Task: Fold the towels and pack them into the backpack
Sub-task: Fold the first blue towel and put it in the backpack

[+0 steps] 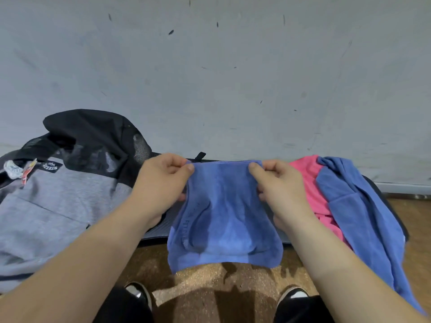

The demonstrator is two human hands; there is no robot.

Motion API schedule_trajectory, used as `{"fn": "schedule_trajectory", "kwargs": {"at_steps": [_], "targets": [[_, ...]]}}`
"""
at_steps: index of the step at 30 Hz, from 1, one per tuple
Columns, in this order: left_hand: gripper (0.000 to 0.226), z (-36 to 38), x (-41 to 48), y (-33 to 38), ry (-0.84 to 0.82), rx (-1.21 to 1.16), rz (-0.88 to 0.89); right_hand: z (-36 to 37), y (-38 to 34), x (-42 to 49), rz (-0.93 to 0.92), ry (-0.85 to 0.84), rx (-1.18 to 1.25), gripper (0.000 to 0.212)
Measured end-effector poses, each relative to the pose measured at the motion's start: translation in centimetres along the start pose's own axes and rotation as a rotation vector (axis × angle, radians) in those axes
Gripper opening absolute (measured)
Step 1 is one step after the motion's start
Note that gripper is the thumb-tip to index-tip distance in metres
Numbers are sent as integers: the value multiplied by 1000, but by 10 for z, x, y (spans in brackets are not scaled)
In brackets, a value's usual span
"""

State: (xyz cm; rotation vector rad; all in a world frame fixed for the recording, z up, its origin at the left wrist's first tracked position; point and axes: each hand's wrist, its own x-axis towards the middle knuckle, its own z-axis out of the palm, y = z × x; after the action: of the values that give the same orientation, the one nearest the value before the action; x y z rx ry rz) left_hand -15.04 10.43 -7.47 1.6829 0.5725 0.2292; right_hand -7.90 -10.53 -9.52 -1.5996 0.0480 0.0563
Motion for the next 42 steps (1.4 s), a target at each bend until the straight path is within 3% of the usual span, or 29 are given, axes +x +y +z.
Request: {"fn": "schedule_trajectory", "kwargs": {"at_steps": [6, 15, 24, 32, 36, 37, 40, 42], "targets": [[8, 25, -28, -1, -101, -78, 50, 29, -9, -47, -38, -249, 26, 8], [11, 22, -23, 1, -50, -44, 112, 35, -6, -30, -93, -172, -58, 9], [15, 20, -20, -1, -83, -48, 92, 38, -2, -29, -82, -339, -105, 23], [13, 11, -26, 1, -58, 53, 205, 34, -4, -32, 111, -474, 85, 51], [12, 5, -30, 5, -92, 5, 222, 27, -8, -25, 15, -335, 78, 26], [11, 3, -32, 7, -137, -23, 216, 24, -8, -19, -5, -300, 63, 29], [12, -3, -39, 15, -273, -211, 183, 13, -12, -5, 121, -423, 113, 81], [11, -12, -42, 20, -357, -339, 187, 7, -15, -4, 181, -649, 213, 78]]}}
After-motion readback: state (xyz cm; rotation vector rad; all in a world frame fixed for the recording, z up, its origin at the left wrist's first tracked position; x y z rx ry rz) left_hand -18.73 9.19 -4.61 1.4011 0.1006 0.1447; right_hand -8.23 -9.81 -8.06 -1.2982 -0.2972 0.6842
